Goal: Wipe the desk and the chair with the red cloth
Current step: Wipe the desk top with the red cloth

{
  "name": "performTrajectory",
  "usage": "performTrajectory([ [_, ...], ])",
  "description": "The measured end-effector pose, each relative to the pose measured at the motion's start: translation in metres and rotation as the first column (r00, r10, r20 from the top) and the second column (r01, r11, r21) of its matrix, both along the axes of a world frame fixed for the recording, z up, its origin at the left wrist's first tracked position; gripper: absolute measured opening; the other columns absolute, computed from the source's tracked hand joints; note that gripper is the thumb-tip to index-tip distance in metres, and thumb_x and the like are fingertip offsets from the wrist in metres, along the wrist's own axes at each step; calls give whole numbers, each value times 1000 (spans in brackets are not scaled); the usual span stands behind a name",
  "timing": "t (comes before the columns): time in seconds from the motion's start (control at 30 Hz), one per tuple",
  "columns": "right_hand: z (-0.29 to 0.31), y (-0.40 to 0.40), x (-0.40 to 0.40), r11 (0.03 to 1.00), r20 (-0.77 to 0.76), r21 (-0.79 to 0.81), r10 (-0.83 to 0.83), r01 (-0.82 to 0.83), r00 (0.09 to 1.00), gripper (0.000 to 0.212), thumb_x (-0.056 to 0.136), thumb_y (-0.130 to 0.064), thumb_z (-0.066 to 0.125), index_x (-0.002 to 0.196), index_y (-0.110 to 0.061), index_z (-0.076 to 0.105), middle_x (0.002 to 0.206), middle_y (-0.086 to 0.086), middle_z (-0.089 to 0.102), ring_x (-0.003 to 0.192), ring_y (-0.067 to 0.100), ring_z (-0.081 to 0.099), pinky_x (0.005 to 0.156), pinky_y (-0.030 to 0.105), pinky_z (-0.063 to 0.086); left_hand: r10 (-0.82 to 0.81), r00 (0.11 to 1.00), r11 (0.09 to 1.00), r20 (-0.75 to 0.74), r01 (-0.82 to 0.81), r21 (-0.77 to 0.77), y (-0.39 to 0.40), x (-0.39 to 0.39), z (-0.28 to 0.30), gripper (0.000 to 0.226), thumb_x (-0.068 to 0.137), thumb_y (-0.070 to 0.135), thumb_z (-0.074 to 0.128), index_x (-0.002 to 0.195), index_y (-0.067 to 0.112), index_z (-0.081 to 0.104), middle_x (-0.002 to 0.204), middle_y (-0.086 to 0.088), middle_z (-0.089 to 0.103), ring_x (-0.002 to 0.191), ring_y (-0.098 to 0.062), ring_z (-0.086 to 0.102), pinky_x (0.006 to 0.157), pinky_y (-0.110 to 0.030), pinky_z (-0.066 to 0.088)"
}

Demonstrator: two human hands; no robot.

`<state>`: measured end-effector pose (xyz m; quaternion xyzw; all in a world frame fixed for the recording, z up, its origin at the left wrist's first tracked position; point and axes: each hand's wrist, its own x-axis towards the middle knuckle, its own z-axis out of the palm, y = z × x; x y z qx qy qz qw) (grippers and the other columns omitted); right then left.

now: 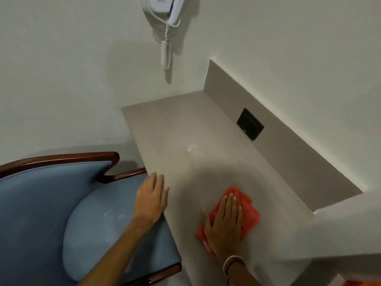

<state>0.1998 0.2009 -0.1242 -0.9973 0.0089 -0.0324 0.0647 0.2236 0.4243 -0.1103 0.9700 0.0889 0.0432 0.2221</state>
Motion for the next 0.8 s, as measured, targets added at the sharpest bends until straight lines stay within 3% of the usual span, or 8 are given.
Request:
performTrajectory([
  [0.07,-4,12,11,999,-15,15,-34,34,999,86,93,-54,36,147,12,44,156,29,45,147,41,44,120,55,37,-93,993,990,-76,101,99,27,29,-6,91,99,57,-3,145,-2,49,153,-32,44,142,-47,45,117,-58,38],
  [0.13,-8,21,28,999,-4,1,-45,45,999,87,92,-54,36,149,11,41,158,28,42,150,39,41,122,54,34,-161,980,970,-113,179,167,49,58,-16,95,96,58,-12,151,2,41,159,-29,36,147,-46,37,120,-57,33],
  [0.23,-14,35,62,999,21,-32,-15,15,1000,87,93,-56,39,151,8,40,160,26,40,152,37,37,124,54,32,-181,980,958,-82,194,209,71,103,-29,83,102,54,-2,150,3,44,157,-28,40,144,-46,41,117,-60,37],
  [0.43,-18,77,177,999,50,11,40,-41,998,86,96,-57,42,154,5,35,164,23,35,156,33,28,129,50,23,-83,996,977,-33,88,196,92,169,-43,67,101,43,14,158,10,27,167,-21,22,156,-38,20,127,-59,18],
  [0.57,-19,119,270,957,40,41,284,-286,958,81,99,-54,36,156,3,31,167,19,30,159,30,23,131,47,18,-49,999,984,17,45,171,95,175,-52,64,103,40,18,159,11,26,168,-19,20,157,-35,16,127,-59,17],
  [0.7,-15,161,349,800,17,72,597,-596,802,76,105,-47,41,161,-2,17,172,15,15,162,26,11,133,41,11,-46,998,986,38,40,160,96,177,-51,63,103,39,20,159,10,25,169,-18,20,158,-34,14,128,-57,17],
  [0.8,-15,181,374,901,17,49,430,-430,903,80,103,-54,39,161,-4,20,171,24,12,161,36,9,133,46,8,-24,999,988,34,19,152,96,174,-52,62,104,36,21,159,7,21,169,-19,15,159,-33,9,130,-53,12],
])
